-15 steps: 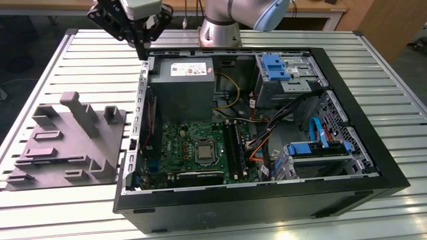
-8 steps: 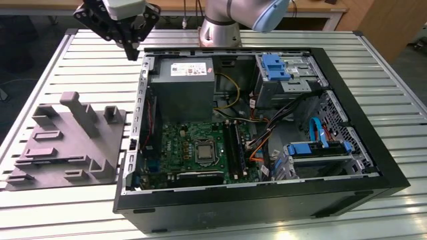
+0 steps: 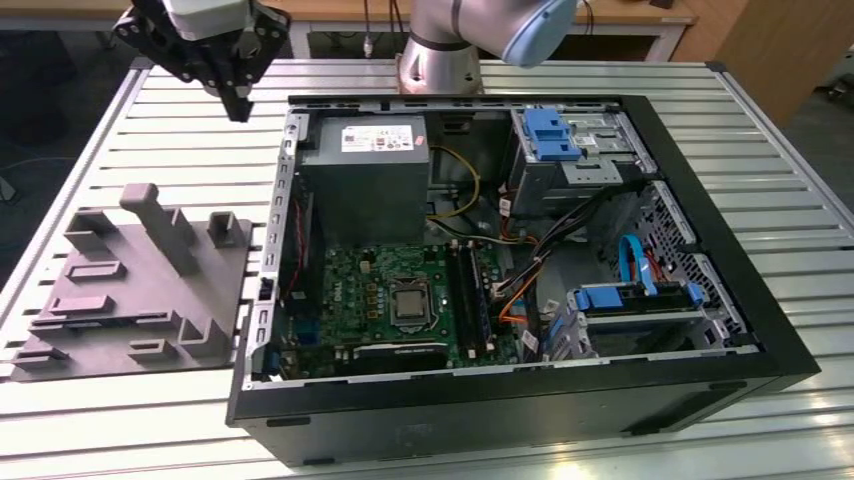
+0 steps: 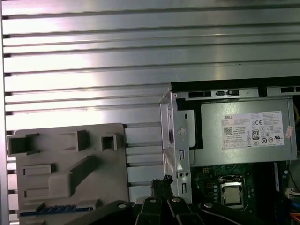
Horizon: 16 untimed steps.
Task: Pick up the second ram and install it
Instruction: 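Reach for the second ram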
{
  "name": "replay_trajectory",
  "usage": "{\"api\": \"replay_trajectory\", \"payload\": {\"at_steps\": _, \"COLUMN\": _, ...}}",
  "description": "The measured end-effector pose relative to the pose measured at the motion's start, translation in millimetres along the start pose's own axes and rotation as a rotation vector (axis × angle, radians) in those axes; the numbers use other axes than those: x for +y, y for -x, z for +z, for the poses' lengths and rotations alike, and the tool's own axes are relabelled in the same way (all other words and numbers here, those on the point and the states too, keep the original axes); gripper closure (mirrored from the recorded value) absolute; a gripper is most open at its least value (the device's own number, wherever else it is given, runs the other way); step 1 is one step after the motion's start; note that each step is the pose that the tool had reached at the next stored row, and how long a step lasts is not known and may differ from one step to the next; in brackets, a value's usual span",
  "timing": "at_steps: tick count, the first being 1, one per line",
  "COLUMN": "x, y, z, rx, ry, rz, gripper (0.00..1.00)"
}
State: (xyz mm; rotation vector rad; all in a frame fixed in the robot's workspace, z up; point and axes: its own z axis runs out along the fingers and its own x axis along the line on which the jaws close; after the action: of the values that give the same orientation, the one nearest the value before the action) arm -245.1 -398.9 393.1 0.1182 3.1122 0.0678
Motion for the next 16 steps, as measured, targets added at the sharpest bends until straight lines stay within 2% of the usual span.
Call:
{"api": "replay_trajectory", "payload": {"at_steps": 9, "x": -2.0, "y": -26.3, "z": -0.4, "rx": 0.0000, "ry": 0.0000, "rz": 0.000, "gripper": 0.90}}
{"api": "replay_trajectory", "payload": {"at_steps": 16, "x": -3.3, "y": -43.4, "z": -0.2, "rx": 0.0000, "ry": 0.0000, "rz": 0.000, "gripper": 0.90}}
